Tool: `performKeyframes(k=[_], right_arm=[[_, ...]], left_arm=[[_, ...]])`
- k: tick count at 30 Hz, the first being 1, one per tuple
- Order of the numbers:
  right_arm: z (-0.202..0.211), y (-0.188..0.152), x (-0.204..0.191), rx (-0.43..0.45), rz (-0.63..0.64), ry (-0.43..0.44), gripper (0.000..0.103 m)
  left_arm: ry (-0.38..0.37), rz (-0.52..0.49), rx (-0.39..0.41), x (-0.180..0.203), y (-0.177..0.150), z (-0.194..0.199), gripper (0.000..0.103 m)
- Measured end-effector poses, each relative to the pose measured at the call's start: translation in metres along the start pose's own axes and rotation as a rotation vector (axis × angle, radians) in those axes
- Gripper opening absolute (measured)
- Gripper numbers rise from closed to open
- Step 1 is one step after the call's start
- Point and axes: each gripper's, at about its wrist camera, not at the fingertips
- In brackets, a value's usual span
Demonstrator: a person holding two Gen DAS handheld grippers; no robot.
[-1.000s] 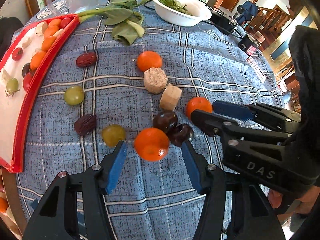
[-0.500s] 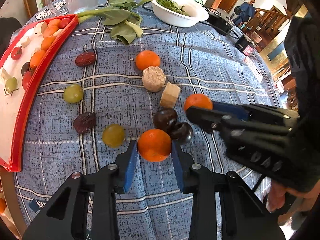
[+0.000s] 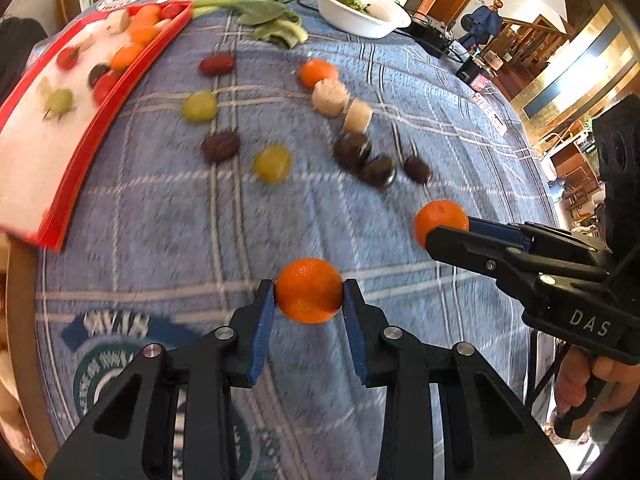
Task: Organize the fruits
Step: 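Carry both held mandarins over the cardboard box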
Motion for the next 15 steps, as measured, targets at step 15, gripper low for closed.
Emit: performKeyframes(k=[15], right_arm=[[0.013,-0.024,-0.041,0.02,0.055,-0.02,0.031]], left_arm=[[-0.014,0.001,0.054,-0.014,-0.036,0.037,0.031]])
Point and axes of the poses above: each gripper's, at about its wrist camera, not at the fingertips, and z roughly against the way its jaws point, x to its right, y to its top, and after that the axes turned 8 degrees about -z, right-handed
